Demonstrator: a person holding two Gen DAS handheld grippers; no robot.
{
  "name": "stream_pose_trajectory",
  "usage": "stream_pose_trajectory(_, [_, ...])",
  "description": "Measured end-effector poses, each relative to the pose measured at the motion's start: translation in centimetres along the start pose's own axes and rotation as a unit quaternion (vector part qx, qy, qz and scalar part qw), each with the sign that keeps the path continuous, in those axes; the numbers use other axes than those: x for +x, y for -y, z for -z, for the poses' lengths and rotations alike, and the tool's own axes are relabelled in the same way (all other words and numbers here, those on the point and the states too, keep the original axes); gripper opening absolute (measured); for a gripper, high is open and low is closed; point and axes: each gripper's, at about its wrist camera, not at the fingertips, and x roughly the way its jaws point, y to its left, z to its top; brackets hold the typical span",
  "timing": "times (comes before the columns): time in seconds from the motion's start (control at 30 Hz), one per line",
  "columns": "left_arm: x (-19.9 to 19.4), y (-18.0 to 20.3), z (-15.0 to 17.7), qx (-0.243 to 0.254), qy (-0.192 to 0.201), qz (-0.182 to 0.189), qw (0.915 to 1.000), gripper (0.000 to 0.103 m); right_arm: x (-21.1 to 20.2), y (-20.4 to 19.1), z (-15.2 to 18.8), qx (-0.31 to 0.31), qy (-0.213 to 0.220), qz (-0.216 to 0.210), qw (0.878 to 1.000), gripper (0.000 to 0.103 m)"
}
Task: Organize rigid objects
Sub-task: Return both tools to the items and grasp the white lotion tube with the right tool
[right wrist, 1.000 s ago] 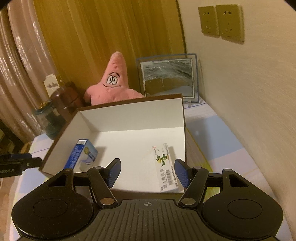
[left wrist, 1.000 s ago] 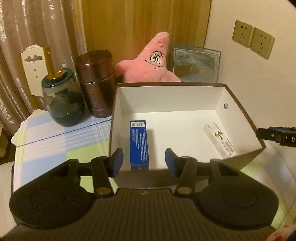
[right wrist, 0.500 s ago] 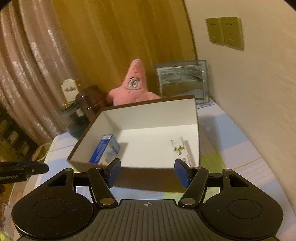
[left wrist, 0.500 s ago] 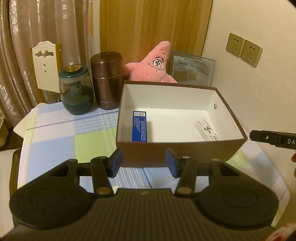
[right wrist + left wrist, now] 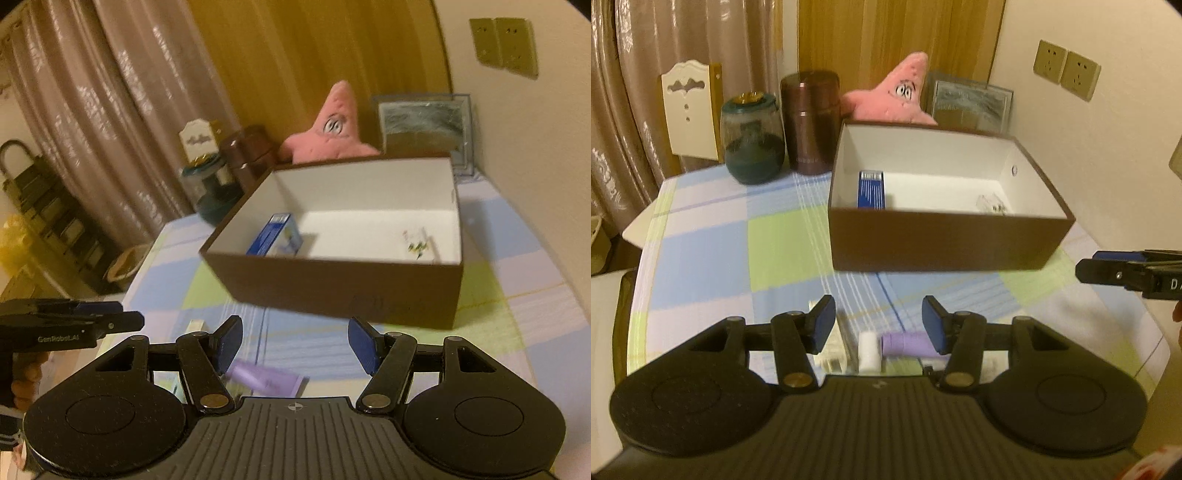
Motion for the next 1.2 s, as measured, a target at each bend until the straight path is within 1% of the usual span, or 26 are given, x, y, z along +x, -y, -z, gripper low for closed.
stream_pose_trajectory(0.07, [-0.3,-0.1,1.0,0.000,-0.005,0.001,1.0000,0.049,0.3,-0.3,0.9,-0.004,-0.010,-0.006,1.000,0.064])
stream_pose_trajectory(0.2, [-0.7,-0.5,2.8,0.000,-0.018,-0.007,0.9998,0.049,0.6,-0.9,2.5,-0.019,-0.029,-0.016,0.999,0.064])
stream_pose_trajectory(0.37, [-0.9,-1.1,4.9,-0.008,-0.041,-0.014,0.9990,0.049,1.3,-1.9,4.5,-0.050,-0.051,-0.030,0.997,0.064])
stream_pose_trajectory(0.67, [0.2,-0.9,8.5,-0.010,-0.090,-0.019,0.9957,0.050,4.2,-3.3,7.8,-0.110,-0.108,-0.044,0.987,0.064])
stream_pose_trajectory(0.73, [0.7,-0.7,9.1,-0.009,-0.098,-0.016,0.9950,0.052,4.8,-3.5,8.3,-0.118,-0.115,-0.049,0.985,0.064])
stream_pose_trajectory(0.83, [1.1,-0.4,9.7,-0.008,-0.104,-0.012,0.9945,0.055,5.7,-3.9,8.7,-0.131,-0.129,-0.054,0.982,0.064])
stream_pose_trajectory(0.97, [1.9,-0.1,10.3,0.001,-0.107,-0.011,0.9942,0.058,6.7,-4.5,9.3,-0.157,-0.135,-0.054,0.977,0.064])
stream_pose_trajectory(1.2, [2.9,0.4,10.8,0.019,-0.104,-0.021,0.9942,0.061,8.8,-5.9,10.2,-0.211,-0.145,-0.055,0.965,0.064])
